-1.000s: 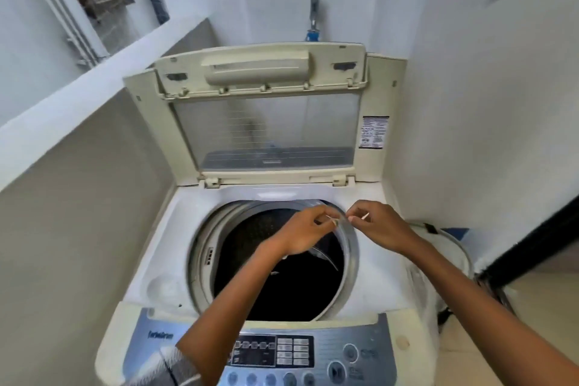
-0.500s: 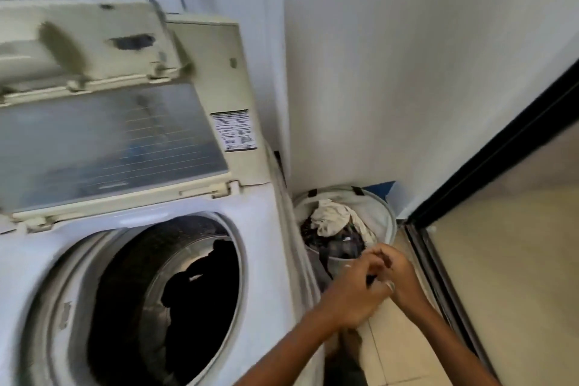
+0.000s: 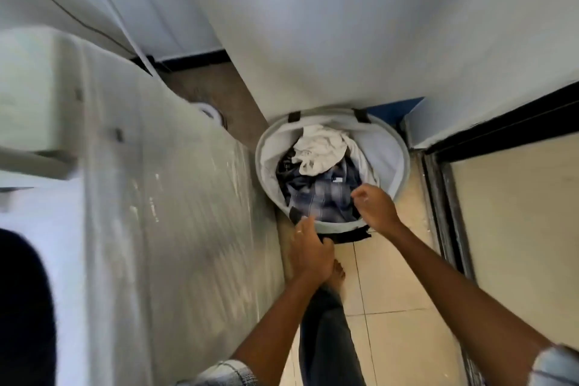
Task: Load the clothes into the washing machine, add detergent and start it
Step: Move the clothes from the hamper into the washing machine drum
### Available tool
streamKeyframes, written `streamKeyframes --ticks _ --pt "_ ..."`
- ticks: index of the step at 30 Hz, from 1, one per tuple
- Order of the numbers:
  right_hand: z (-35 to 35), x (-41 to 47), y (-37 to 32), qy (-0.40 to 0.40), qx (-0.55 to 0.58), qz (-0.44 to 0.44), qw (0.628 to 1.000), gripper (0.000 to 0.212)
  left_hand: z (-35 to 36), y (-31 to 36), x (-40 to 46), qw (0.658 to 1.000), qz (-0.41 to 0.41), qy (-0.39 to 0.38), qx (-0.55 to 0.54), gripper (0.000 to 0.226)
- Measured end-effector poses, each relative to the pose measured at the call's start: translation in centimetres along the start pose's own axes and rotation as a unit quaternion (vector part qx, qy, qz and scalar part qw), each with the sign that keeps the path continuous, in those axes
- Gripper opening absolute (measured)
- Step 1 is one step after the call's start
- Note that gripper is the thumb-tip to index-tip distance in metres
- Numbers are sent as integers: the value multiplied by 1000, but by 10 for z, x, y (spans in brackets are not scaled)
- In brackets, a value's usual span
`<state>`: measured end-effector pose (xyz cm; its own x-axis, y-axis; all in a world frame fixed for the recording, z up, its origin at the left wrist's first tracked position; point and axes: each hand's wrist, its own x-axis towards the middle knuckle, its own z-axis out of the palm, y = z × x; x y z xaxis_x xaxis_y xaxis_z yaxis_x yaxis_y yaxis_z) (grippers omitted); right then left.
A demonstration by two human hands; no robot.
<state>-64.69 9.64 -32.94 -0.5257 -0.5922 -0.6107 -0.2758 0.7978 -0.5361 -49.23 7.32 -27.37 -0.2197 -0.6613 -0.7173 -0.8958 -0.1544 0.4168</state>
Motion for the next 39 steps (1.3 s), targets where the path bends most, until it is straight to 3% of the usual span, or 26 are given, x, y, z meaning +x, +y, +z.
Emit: streamKeyframes --ticks 5,8,11,13,17,19,23,25,28,32,35,39 --pt "43 89 19 -109 -136 -50 983 10 21 -38 58 990 17 105 98 61" --pt "81 124 28 -188 -298 -60 934 93 40 -61 78 982 42 131 130 64" --pt "124 142 38 -239 -370 -46 896 121 61 -79 88 972 75 170 144 64" --pt "146 142 47 -248 -395 -34 884 113 71 -88 91 968 90 195 133 60" --pt "158 135 62 -152 -392 -72 904 47 77 -92 87 969 89 211 87 53" --pt "142 123 62 -123 -375 -95 914 39 73 -88 78 970 96 207 83 56" --pt "76 87 40 -56 -205 -152 965 19 58 -67 66 979 56 192 27 65" --pt "39 57 14 -30 -131 -178 975 2 46 -54 61 982 22 187 -19 59" --pt "0 10 -18 23 -66 -215 974 24 26 -22 58 959 -90 158 -216 43" --pt "-29 -35 -30 33 16 -211 977 23 13 2 67 864 -178 88 -462 57" --pt "-52 -61 -42 33 92 -199 975 37 9 19 61 847 -195 6 -495 66" --pt "-87 -82 -64 35 205 -149 967 21 11 31 48 846 -206 -16 -491 69"
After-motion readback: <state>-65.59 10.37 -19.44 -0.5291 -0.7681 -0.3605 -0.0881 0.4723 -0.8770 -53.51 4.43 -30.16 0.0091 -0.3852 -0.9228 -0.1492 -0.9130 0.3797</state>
